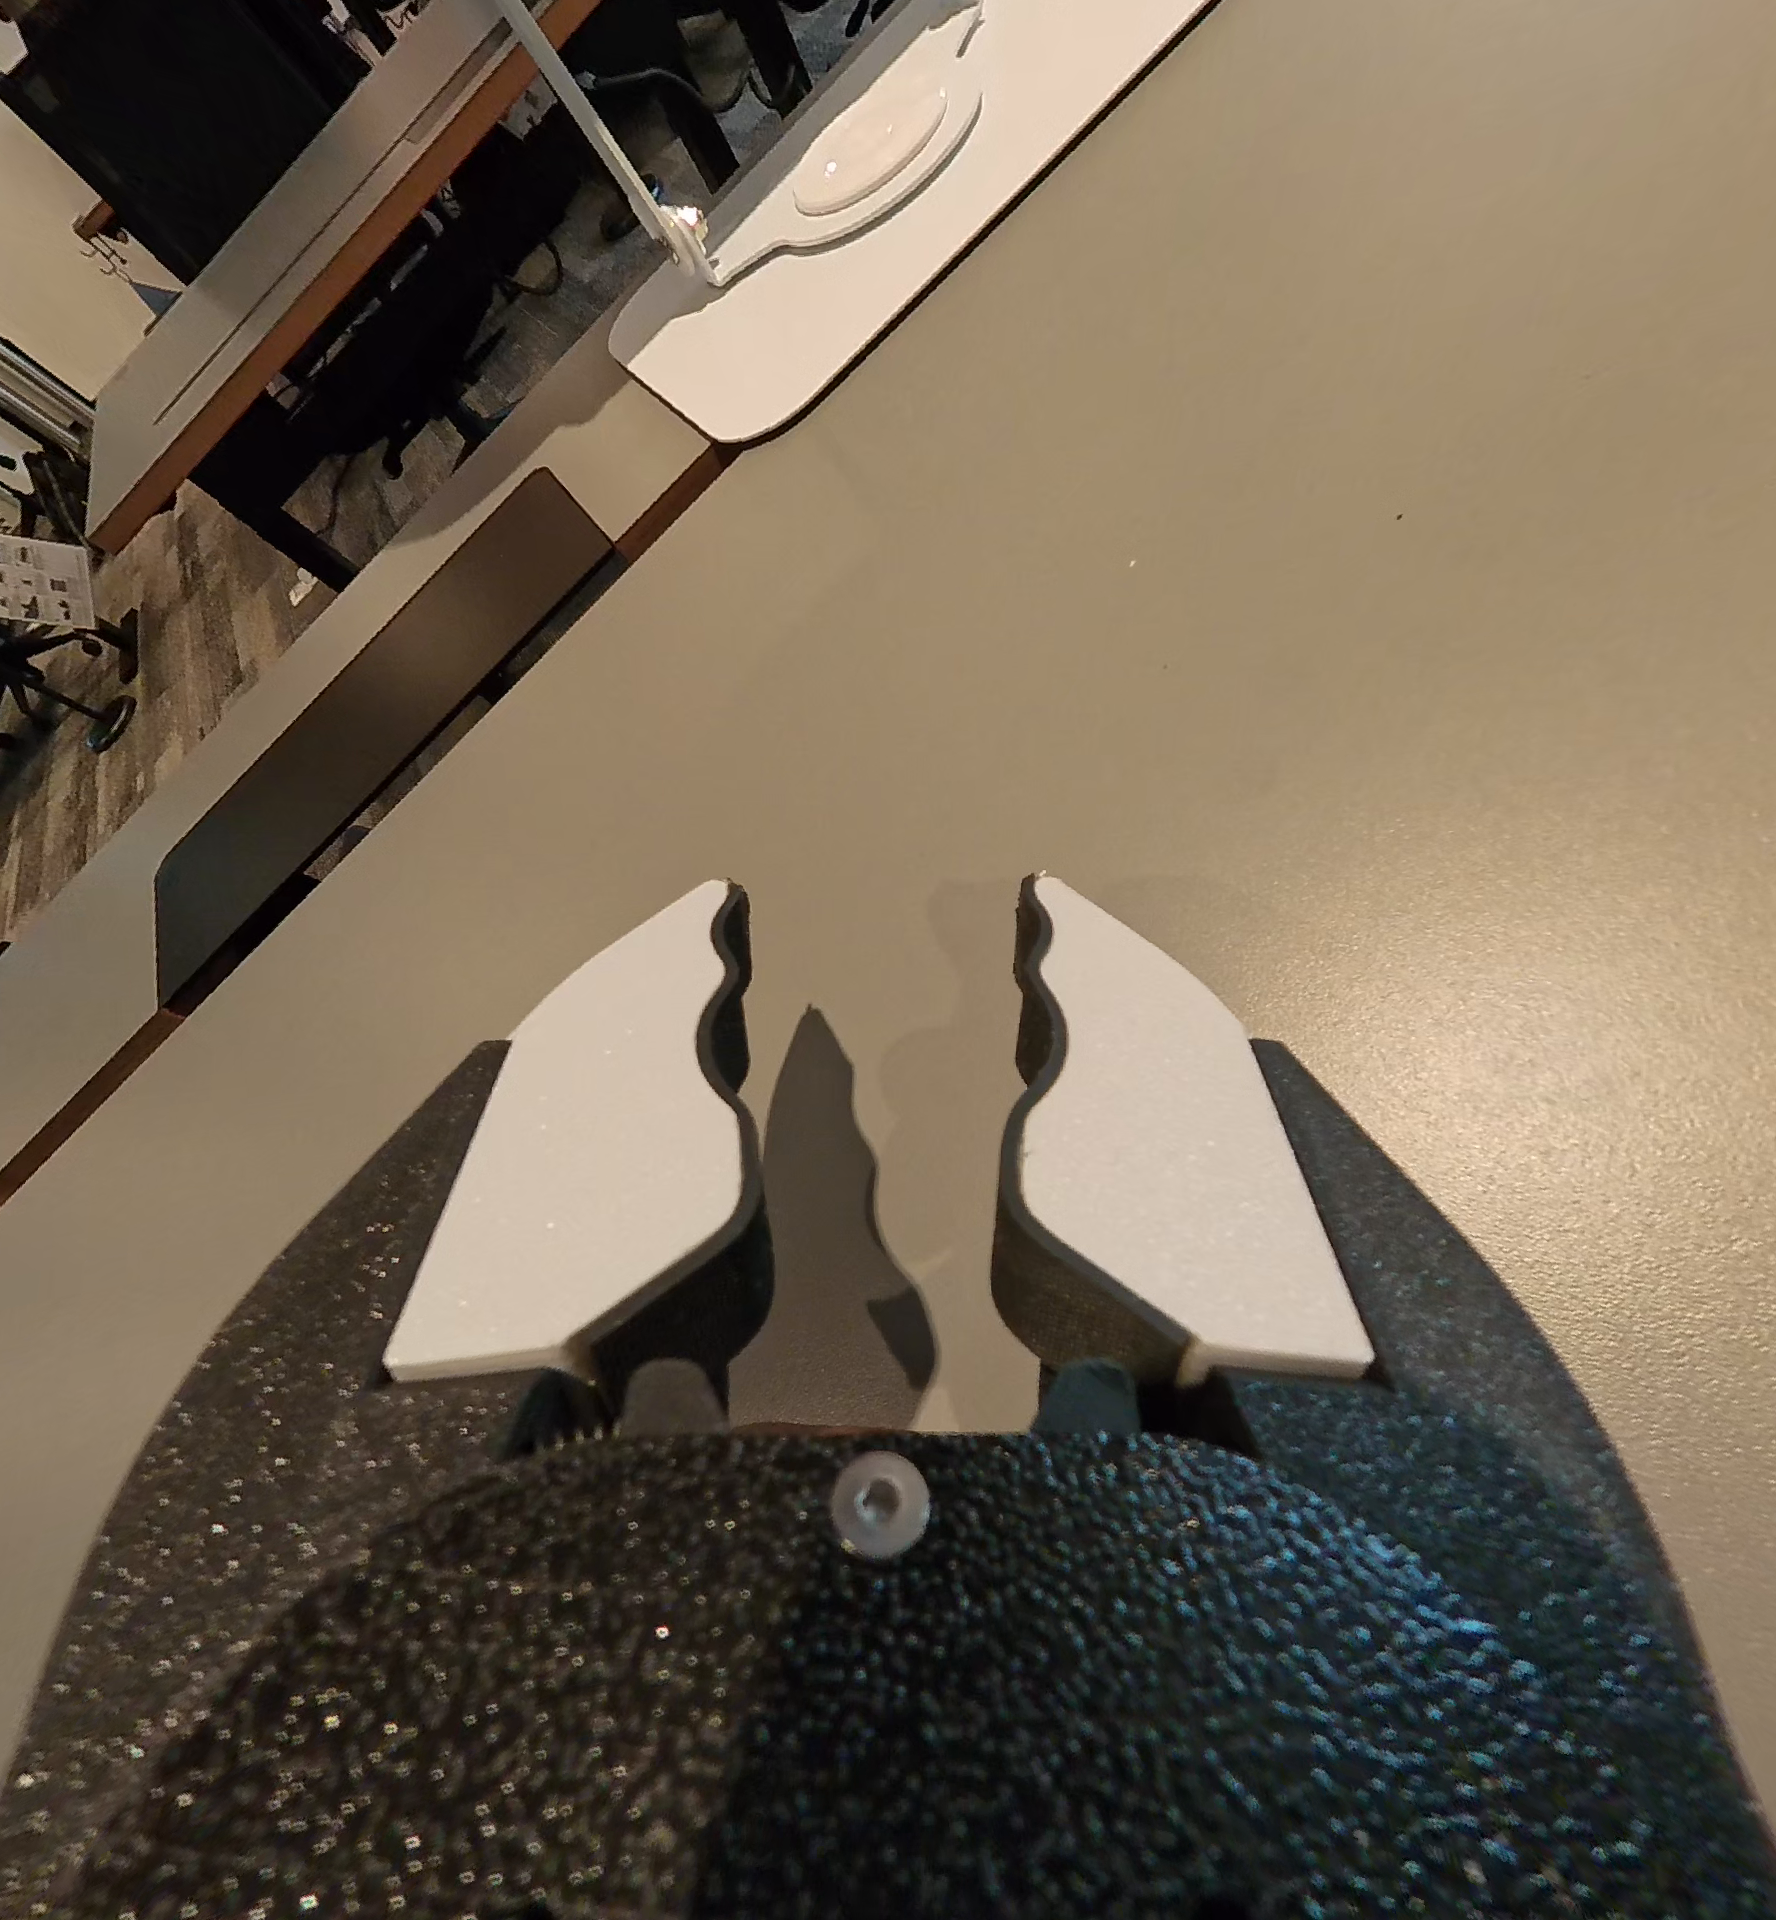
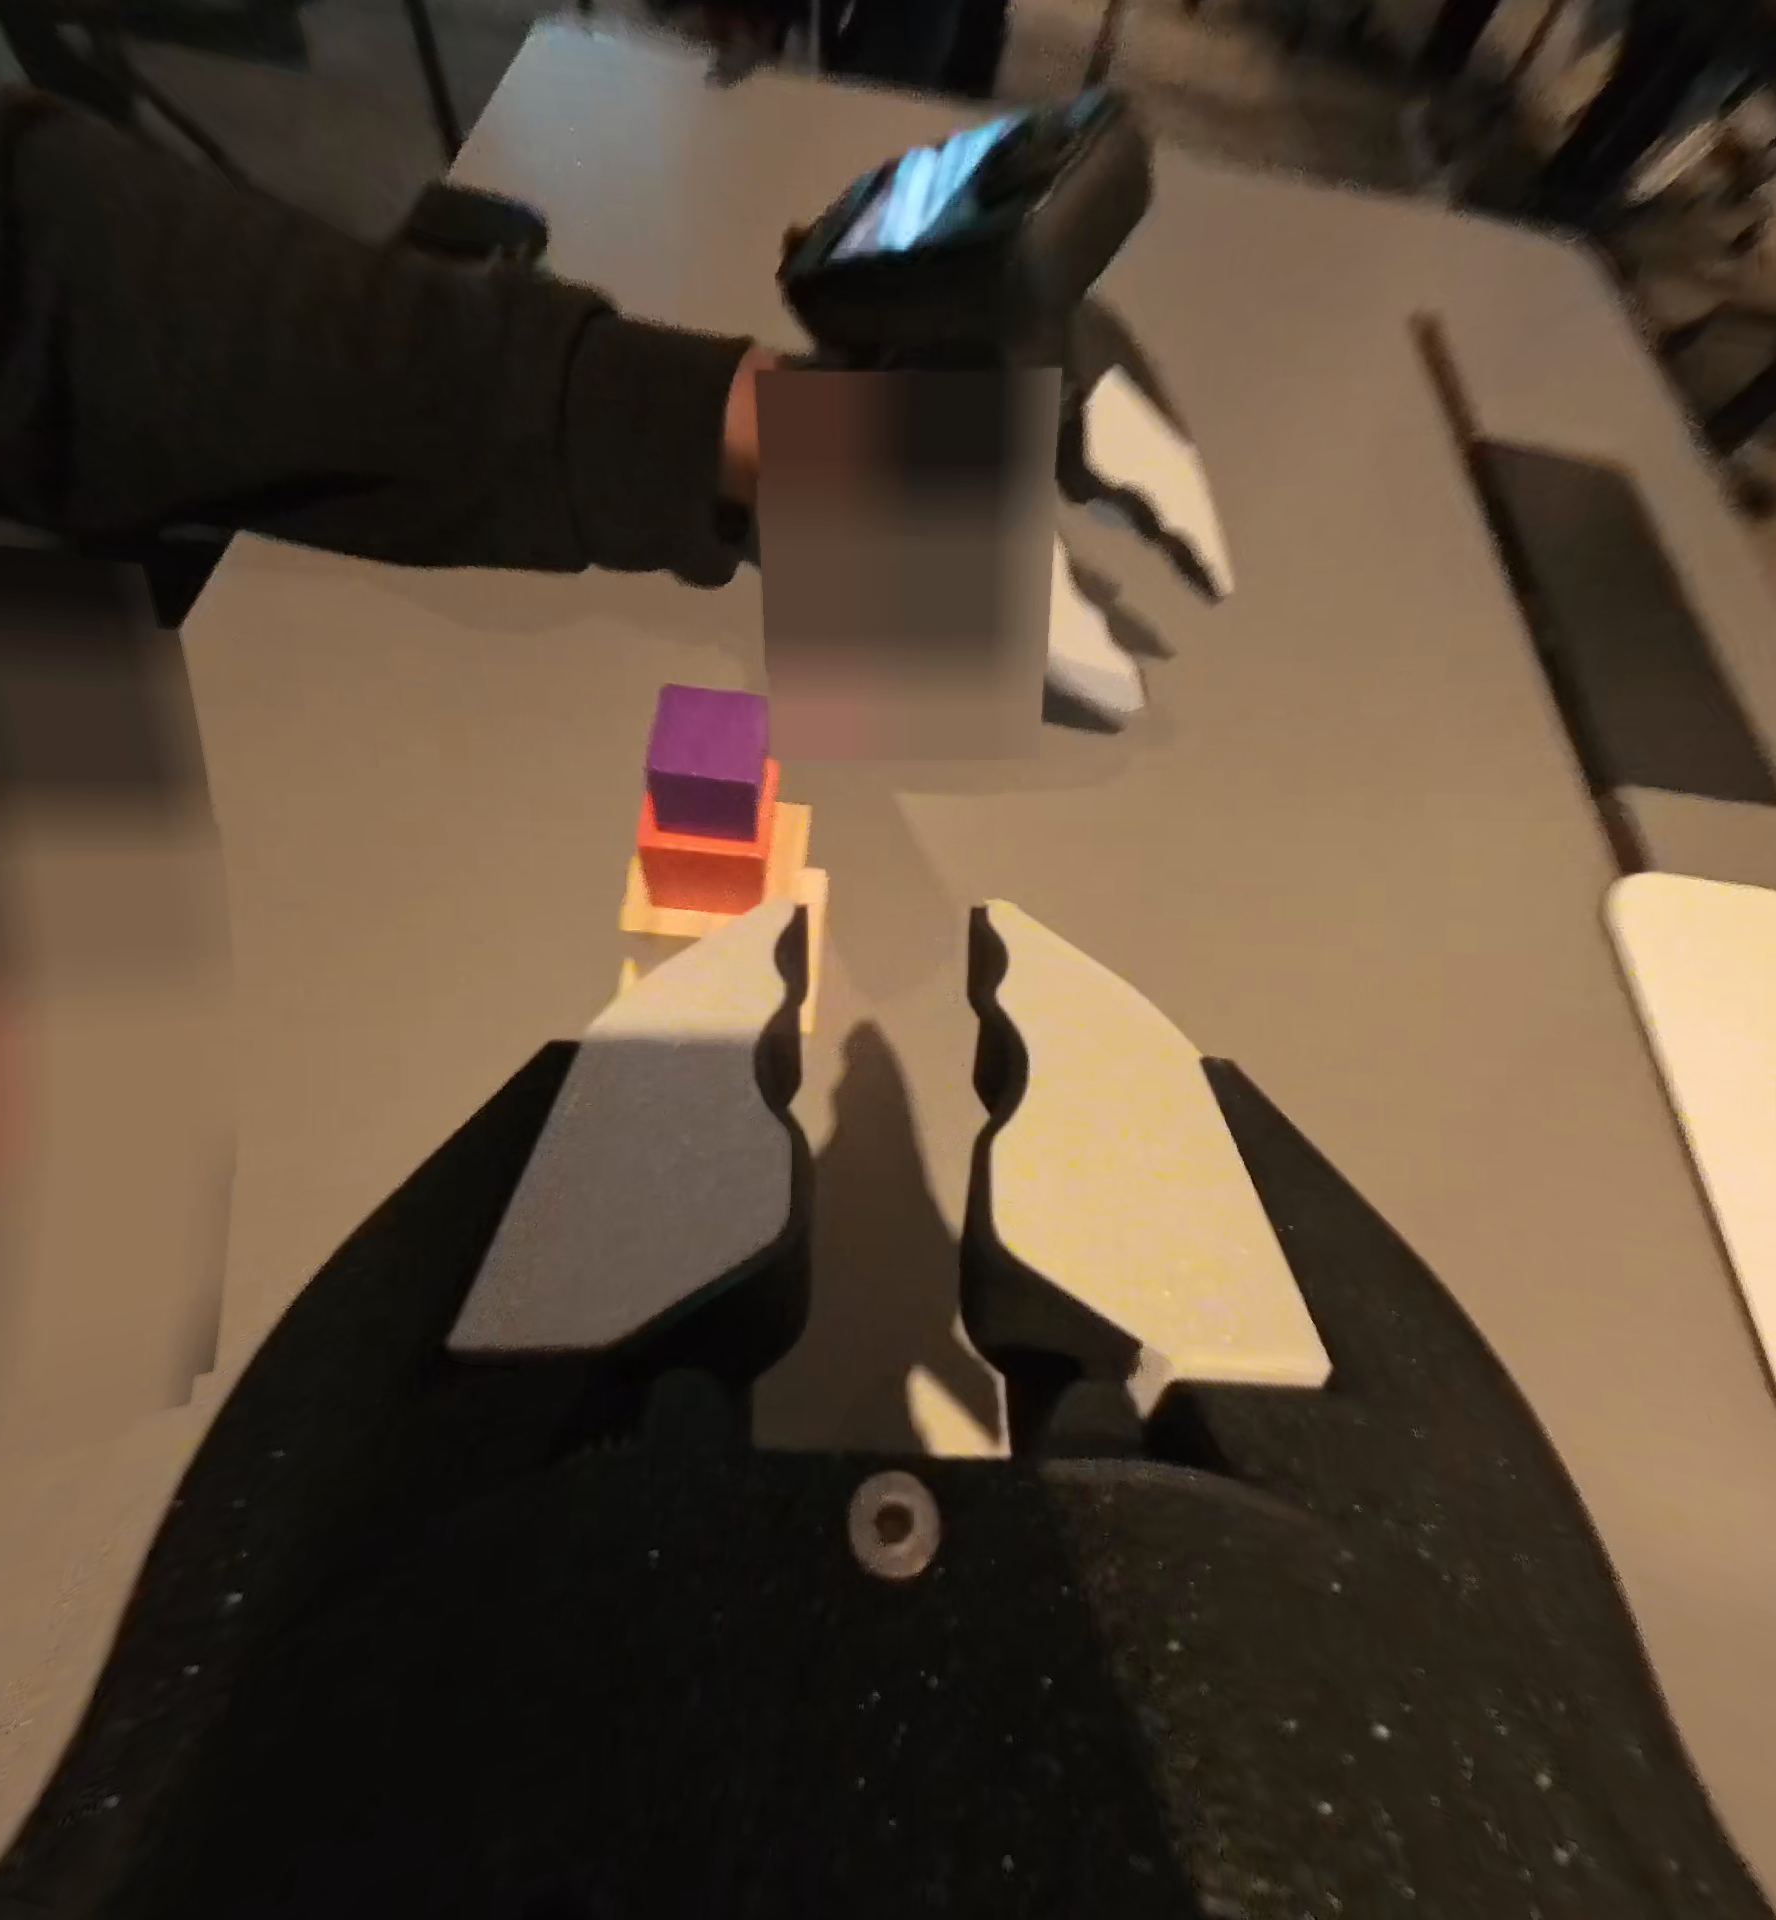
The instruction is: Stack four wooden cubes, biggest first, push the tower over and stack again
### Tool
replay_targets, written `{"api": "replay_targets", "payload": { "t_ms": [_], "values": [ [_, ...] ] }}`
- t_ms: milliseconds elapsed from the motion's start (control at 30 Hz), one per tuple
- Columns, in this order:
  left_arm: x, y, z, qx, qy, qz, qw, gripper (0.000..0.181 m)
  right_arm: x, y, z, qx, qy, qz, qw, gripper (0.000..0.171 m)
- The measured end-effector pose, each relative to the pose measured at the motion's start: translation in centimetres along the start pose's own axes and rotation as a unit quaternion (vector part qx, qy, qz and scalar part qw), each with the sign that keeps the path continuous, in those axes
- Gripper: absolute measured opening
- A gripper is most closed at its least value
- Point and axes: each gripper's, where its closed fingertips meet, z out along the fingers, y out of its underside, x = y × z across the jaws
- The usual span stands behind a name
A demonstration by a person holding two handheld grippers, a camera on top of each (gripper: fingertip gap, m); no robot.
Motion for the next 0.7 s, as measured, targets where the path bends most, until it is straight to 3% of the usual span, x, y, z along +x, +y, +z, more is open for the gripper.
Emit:
{"api": "replay_targets", "payload": {
  "t_ms": [167, 300, 500, 700],
  "values": [
    [0.0, 0.0, 0.0, 0.000, -0.001, -0.001, 1.000, 0.049, 0.5, 0.8, -3.1, 0.144, 0.114, -0.035, 0.982, 0.000],
    [0.0, 0.1, 0.1, -0.003, -0.003, 0.004, 1.000, 0.049, -2.6, 1.1, -4.5, 0.216, 0.140, -0.052, 0.965, 0.000],
    [0.0, 0.1, 0.0, -0.002, -0.007, 0.007, 1.000, 0.048, -9.7, -0.1, -0.1, 0.165, 0.124, -0.206, 0.957, 0.000],
    [0.0, 0.0, 0.0, -0.002, -0.007, 0.007, 1.000, 0.048, -14.0, -0.6, 5.7, 0.086, 0.163, -0.370, 0.911, 0.000]
  ]
}}
